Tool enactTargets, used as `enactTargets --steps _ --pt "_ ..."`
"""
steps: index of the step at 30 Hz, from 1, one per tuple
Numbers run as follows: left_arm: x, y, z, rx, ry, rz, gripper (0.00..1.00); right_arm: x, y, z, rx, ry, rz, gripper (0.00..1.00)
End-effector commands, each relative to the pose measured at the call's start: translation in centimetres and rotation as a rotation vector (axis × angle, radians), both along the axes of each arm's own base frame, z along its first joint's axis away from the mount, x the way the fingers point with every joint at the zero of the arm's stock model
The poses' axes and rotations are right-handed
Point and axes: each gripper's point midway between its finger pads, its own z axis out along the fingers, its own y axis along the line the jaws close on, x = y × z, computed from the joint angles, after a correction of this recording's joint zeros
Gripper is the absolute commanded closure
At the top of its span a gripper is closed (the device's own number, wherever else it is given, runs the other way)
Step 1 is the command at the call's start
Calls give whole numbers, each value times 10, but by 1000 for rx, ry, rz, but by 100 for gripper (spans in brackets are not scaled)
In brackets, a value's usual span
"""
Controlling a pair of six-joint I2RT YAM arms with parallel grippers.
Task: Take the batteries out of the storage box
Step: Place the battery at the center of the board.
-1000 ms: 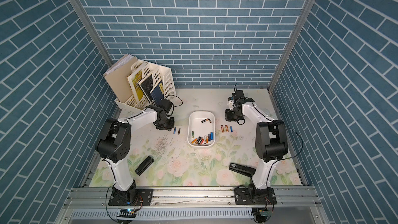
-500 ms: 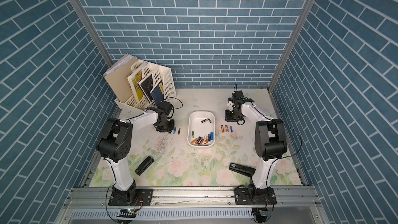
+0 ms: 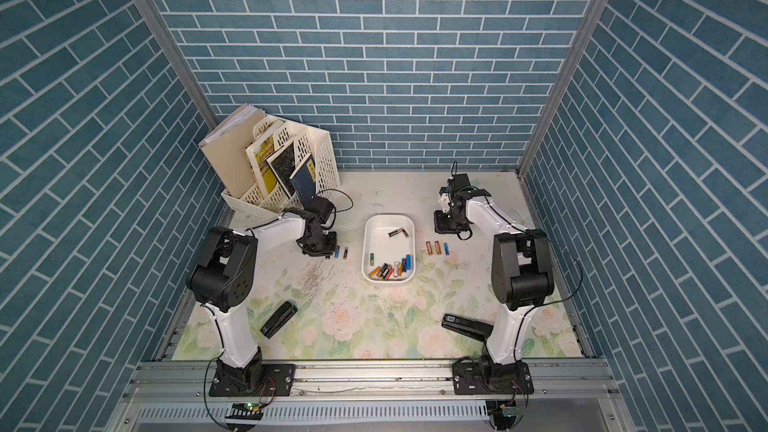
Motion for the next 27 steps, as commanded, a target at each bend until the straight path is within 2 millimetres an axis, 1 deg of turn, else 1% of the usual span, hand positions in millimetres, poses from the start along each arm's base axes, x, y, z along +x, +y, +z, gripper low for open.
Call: enactTargets --steps 1,6,15,18,23,24,27 --pt "-7 6 -12 25 38 0 74 1 3 0 -4 11 -1 73" --pt "-7 6 -8 25 32 5 71 0 3 0 -2 11 -1 72" --pt "-5 7 -1 27 16 12 70 0 6 6 1 4 5 72" --pt "-2 6 5 18 -1 17 70 -1 10 17 1 -13 16 72" --pt "2 7 15 27 -18 24 69 -4 23 42 -3 -52 38 72" --pt "1 8 16 30 -16 22 69 -4 26 45 0 -55 41 72" --pt "1 10 19 40 -22 26 67 -11 44 56 2 -72 70 72"
